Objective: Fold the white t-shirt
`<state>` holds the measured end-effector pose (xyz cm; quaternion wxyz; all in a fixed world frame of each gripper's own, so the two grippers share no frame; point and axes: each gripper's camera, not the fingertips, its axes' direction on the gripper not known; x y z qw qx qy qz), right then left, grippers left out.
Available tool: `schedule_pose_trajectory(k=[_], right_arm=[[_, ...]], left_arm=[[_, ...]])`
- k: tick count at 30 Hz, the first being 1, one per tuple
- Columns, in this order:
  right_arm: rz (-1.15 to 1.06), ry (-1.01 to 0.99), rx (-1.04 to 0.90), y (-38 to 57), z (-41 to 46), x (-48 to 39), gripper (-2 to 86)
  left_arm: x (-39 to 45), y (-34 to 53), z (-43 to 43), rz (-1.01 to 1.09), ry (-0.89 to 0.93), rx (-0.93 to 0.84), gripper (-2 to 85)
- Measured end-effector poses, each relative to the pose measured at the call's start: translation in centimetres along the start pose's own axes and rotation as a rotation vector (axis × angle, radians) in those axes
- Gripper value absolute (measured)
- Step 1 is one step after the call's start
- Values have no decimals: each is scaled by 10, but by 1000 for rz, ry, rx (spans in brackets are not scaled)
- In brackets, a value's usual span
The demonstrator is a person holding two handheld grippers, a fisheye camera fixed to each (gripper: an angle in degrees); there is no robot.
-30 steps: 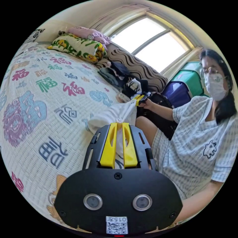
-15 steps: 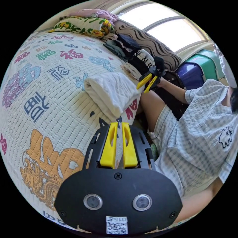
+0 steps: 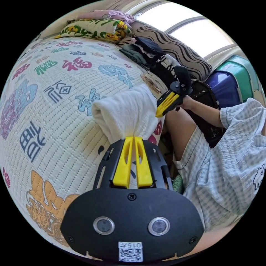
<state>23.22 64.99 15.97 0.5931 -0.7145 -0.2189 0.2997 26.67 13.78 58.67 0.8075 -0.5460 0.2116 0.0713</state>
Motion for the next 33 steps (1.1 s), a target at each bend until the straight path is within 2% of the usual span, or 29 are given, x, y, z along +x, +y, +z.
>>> schedule_pose_trajectory(k=[5, 8, 10, 12, 16, 19, 23, 26, 33], right_arm=[[94, -116, 52, 9, -8, 10, 3], [207, -266, 210, 27, -31, 27, 36], [319, -381, 362, 49, -49, 48, 91], [396, -436, 423, 63, -53, 63, 121], [522, -541, 382, 71, -29, 90, 151], [524, -634, 427, 64, -19, 97, 139], [484, -641, 420, 44, -13, 92, 128], [470, -691, 410, 34, -7, 92, 95], [458, -603, 435, 38, -39, 59, 51]], left_arm=[[-39, 29, -6, -95, 72, 44, 21], [-81, 54, -27, -247, 200, 167, 78], [-109, 71, -37, -327, 267, 226, 108], [-136, 86, -40, -385, 288, 249, 126], [-195, 104, -16, -476, 347, 199, 146], [-222, 106, 1, -466, 433, 190, 141], [-239, 98, 29, -417, 514, 153, 131], [-251, 96, 43, -397, 512, 112, 97], [-261, 145, -3, -370, 502, 191, 60]])
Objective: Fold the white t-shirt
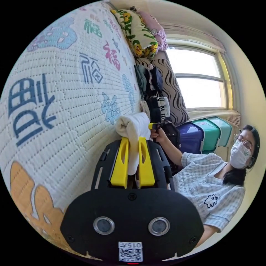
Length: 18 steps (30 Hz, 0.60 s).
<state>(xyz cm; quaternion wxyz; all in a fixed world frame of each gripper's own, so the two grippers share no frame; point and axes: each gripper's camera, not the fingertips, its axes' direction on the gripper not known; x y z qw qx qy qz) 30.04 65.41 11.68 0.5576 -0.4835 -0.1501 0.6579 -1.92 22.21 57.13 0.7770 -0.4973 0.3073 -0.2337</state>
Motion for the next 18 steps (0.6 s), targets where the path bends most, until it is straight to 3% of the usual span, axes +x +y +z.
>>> schedule_pose_trajectory(k=[3, 8, 13, 18], right_arm=[[-76, 18, -14, 0, 10, -44, 49], [-211, -60, -87, -26, 72, -119, 50], [-310, -159, -260, -70, 224, -189, 50], [-345, -136, -356, -94, 356, -235, 50]], left_arm=[[26, 41, -54, 52, 6, 71, 58], [62, 167, -228, 47, -57, 287, 57], [67, 295, -404, -66, -197, 418, 57], [42, 386, -546, -214, -287, 523, 56]])
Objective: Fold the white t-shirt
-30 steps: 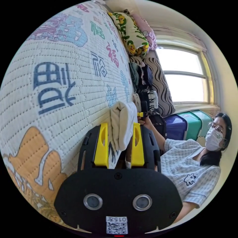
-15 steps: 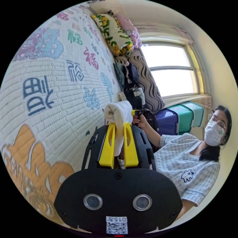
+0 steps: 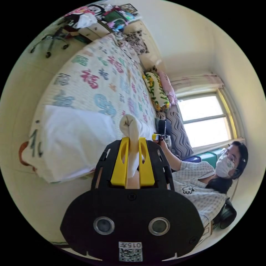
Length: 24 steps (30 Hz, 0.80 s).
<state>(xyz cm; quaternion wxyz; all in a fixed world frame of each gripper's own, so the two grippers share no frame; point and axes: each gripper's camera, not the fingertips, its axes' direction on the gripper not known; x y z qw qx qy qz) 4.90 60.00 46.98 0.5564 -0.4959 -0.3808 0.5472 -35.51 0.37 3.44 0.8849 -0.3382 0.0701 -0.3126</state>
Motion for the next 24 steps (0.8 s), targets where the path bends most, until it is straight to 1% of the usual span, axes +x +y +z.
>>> schedule_pose_trajectory(k=[2, 5, 7, 10, 13, 16, 18, 19, 20, 21, 23, 24], right_arm=[[24, 15, -28, -21, 33, 1, 50], [88, 63, -57, -40, 72, 10, 51], [150, 123, -79, -40, 92, 19, 52], [225, 103, -39, -25, 90, 28, 52], [239, 120, -6, -3, 71, 22, 31], [227, 149, 28, 30, 41, 6, 8], [190, 149, 63, 57, 18, -12, 1], [155, 162, 89, 78, 2, -28, -2], [137, 176, 101, 89, -6, -37, -3], [101, 222, 124, 114, -22, -56, -4], [48, 323, 163, 155, -47, -87, -4], [18, 404, 196, 183, -64, -110, -5]], left_arm=[[-43, -6, -40, -68, -28, 9, 57], [-95, -10, -59, -164, -74, 5, 58], [-114, -11, -64, -190, -76, 6, 61], [-118, -11, -82, -156, -33, 50, 66], [-105, -4, -114, -144, -46, 106, 66], [-63, 13, -152, -102, -134, 208, 40], [-17, 21, -159, -23, -169, 257, 14], [21, 23, -152, 57, -180, 283, 2], [61, 24, -136, 139, -186, 305, -2], [81, 23, -124, 180, -187, 311, -4], [162, 13, -55, 354, -178, 297, -5], [182, 10, -33, 397, -176, 290, -5]])
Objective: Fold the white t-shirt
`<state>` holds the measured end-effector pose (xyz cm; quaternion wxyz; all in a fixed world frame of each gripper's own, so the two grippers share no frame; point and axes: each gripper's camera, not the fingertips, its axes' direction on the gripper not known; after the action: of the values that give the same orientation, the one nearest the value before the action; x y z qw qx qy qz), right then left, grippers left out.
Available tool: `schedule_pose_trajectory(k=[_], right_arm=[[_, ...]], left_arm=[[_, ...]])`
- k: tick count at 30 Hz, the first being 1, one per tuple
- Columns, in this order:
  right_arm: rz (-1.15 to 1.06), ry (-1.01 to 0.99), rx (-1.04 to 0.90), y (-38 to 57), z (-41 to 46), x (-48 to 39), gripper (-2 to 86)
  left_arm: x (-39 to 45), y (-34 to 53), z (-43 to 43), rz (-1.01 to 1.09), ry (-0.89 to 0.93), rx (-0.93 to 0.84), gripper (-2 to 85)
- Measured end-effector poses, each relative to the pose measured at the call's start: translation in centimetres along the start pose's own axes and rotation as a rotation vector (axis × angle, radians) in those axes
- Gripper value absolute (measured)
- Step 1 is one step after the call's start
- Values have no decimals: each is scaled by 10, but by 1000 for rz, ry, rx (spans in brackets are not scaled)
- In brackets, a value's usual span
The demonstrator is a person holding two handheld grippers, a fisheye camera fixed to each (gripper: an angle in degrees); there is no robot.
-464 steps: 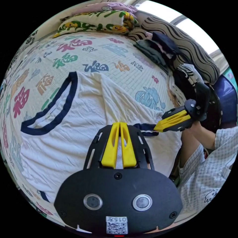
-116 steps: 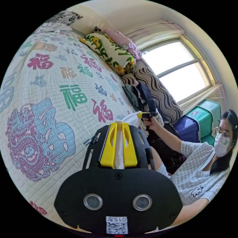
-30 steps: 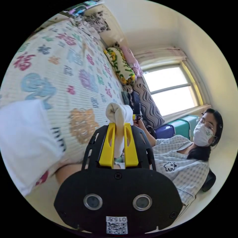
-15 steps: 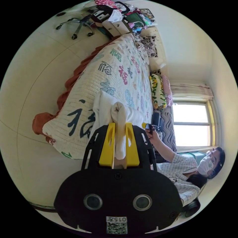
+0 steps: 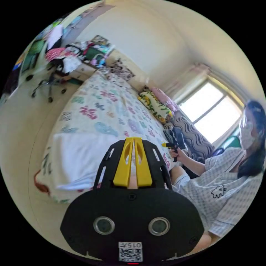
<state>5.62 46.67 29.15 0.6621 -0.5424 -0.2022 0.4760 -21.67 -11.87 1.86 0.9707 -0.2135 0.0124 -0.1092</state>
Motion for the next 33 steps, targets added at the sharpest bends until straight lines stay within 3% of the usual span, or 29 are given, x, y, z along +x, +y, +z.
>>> schedule_pose_trajectory(k=[5, 10, 13, 17, 23, 27, 33], right_arm=[[-54, 399, 223, 106, -121, -47, -3], [65, 867, 395, 223, -248, -72, 11], [201, 1034, 413, 279, -312, -63, 48], [301, 1028, 436, 326, -372, -42, 81], [379, 960, 298, 340, -398, 12, 125], [369, 982, 325, 352, -398, 20, 121], [258, 975, 277, 356, -395, 0, 110]], left_arm=[[206, -56, 211, 323, 121, -62, 21], [386, -113, 390, 443, 381, -191, 70], [492, -141, 487, 496, 451, -280, 82], [603, -175, 605, 465, 484, -391, 88], [685, -203, 742, 292, 411, -618, 88], [694, -226, 748, 129, 537, -587, 41], [742, -324, 591, 500, 529, -290, 15]])
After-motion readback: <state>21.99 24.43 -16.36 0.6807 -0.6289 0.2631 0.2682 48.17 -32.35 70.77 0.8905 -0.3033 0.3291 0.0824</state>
